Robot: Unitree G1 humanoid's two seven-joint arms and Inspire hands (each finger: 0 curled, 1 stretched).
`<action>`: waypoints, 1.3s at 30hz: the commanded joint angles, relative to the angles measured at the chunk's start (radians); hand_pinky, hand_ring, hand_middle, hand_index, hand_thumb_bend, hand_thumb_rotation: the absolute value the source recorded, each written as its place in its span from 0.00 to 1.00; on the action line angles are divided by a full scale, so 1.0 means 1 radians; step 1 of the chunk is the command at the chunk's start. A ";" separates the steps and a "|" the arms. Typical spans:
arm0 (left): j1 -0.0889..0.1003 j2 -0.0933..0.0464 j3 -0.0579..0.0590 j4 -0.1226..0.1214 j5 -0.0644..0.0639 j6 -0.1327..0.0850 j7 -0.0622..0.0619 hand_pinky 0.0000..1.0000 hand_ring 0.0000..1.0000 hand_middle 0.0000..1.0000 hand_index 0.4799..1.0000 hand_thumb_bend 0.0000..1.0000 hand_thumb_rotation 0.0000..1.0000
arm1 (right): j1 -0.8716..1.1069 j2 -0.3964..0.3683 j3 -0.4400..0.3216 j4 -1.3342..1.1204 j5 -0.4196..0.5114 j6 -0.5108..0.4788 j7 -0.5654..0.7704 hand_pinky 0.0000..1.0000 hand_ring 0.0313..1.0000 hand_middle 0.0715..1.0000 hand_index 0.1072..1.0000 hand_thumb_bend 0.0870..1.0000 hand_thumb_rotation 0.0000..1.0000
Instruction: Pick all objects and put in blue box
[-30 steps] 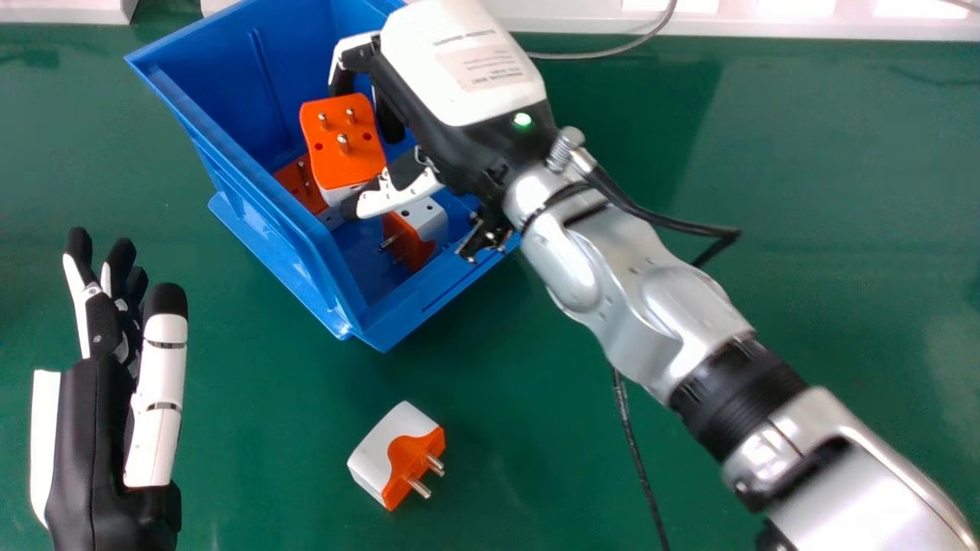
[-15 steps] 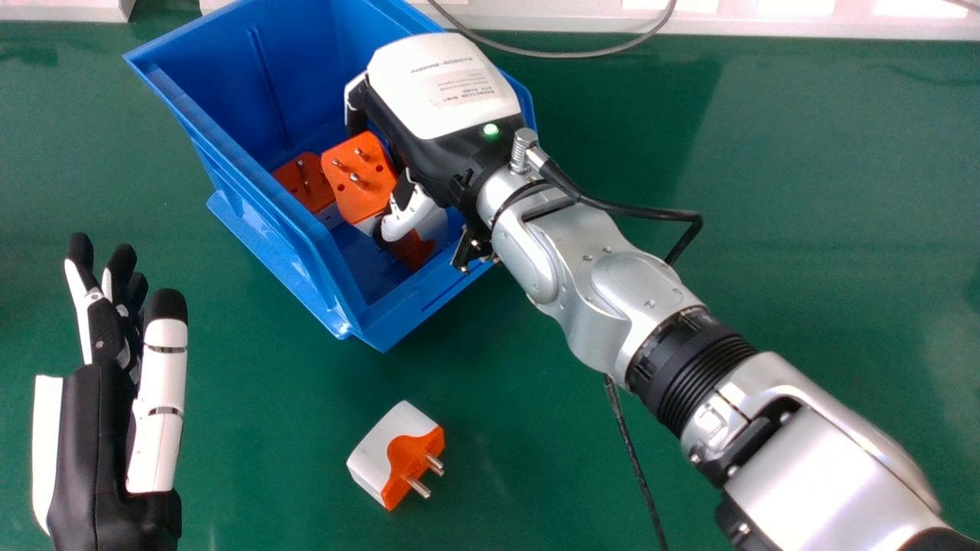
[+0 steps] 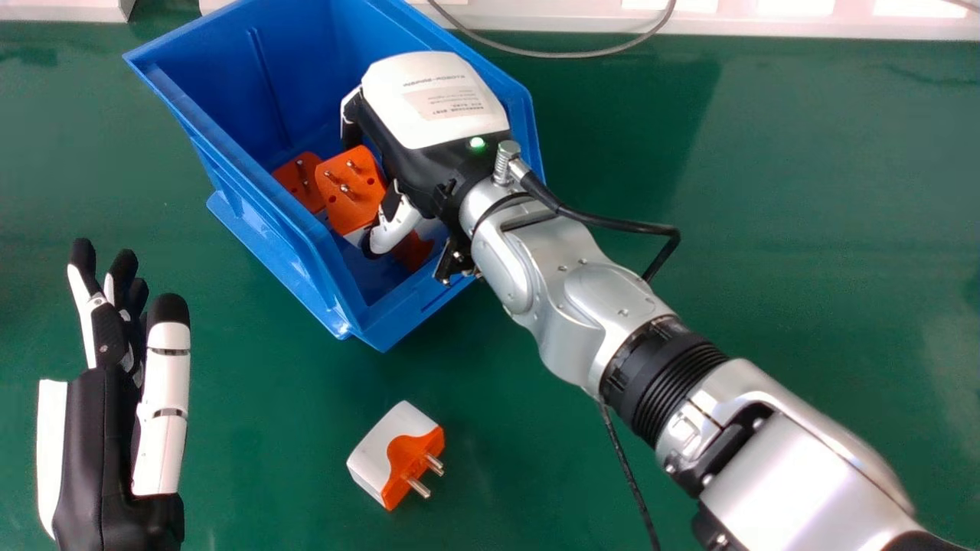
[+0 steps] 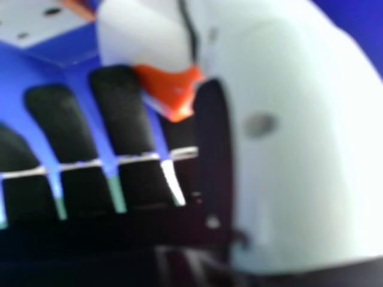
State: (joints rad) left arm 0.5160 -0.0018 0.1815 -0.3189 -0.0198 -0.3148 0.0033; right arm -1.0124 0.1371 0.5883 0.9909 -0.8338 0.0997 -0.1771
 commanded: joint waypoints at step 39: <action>-0.060 -0.007 -0.007 0.032 -0.066 -0.028 -0.014 1.00 1.00 1.00 1.00 0.44 0.79 | 0.451 -0.224 -0.012 -0.960 -0.042 0.047 0.024 0.54 0.70 0.76 0.74 0.33 0.17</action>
State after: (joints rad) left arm 0.4553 -0.0081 0.1733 -0.2791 -0.0768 -0.3264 -0.0080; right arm -0.6088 -0.0691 0.5910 0.1636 -0.8545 0.1480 -0.1590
